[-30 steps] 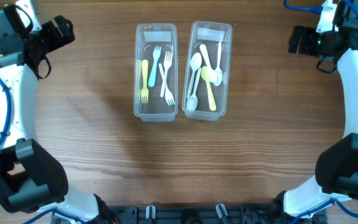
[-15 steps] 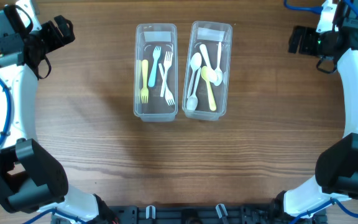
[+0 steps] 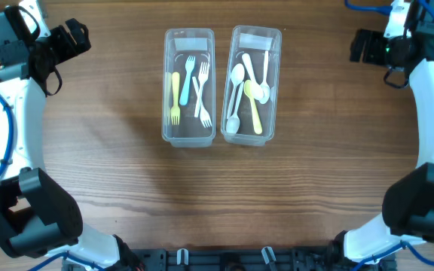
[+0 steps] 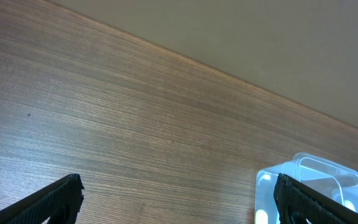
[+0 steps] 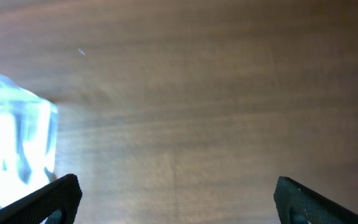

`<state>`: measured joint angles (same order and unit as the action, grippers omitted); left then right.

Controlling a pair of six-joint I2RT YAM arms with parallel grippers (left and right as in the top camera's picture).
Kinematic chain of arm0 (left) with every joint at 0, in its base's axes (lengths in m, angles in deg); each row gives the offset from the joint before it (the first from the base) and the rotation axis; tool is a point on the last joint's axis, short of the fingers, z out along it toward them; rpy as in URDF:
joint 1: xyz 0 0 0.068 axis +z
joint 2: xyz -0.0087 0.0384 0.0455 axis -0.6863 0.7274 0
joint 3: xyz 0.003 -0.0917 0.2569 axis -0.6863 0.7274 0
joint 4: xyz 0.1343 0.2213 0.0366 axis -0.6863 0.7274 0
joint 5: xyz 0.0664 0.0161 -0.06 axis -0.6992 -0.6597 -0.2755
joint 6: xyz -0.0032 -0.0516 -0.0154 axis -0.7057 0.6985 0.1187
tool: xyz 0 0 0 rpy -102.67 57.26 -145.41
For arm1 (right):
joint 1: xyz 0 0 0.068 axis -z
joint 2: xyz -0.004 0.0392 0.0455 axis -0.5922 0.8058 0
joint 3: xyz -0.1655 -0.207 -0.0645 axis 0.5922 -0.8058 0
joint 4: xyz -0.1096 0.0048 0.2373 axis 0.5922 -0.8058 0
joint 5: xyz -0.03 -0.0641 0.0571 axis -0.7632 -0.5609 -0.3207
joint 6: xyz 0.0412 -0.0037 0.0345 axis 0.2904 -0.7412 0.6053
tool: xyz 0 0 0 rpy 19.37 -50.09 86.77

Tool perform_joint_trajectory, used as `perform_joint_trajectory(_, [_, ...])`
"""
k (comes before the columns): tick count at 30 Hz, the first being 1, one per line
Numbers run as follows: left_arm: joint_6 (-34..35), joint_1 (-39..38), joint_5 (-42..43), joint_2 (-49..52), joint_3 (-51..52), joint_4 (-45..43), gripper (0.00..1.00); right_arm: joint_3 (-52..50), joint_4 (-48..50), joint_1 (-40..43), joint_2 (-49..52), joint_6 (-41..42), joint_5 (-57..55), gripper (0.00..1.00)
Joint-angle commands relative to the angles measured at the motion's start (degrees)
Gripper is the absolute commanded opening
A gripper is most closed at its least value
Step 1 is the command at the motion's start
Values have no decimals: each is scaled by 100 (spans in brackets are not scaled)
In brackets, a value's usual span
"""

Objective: Pack container

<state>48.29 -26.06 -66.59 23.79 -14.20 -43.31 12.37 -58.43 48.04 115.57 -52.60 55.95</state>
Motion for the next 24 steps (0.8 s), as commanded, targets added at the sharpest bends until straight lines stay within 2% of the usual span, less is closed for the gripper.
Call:
perform_joint_trajectory(1, [35,26,-13,-116,-85,-13,100,87,640,-26,-1318,-98,699,100])
perform_joint_trajectory(4, [35,26,-13,-116,-85,-13,100,17,1163,-138,-2483,-149,730,100])
perform_joint_trajectory(8, [35,26,-13,-116,-85,-13,100,-750,1628,-249,-4089,-269,732,100])
perform_joint_trajectory(11, [35,26,-13,-116,-85,-13,100,-1974,2081,-256,-5519,-264,732,100])
perform_joint_trajectory(13, [35,26,-13,-116,-85,-11,100,-3394,2435,-256,-6977,-267,732,100])
perform_joint_trajectory(18, [35,26,-13,-116,-85,-13,100,-5574,2658,-256,-8924,-273,732,100])
perform_joint_trajectory(21, [35,26,-13,-116,-85,-11,100,-6791,3152,-256,-9702,-293,732,100])
perform_joint_trajectory(24, [35,26,-13,-116,-85,-13,100,-7576,3703,-256,-9947,-284,734,100])
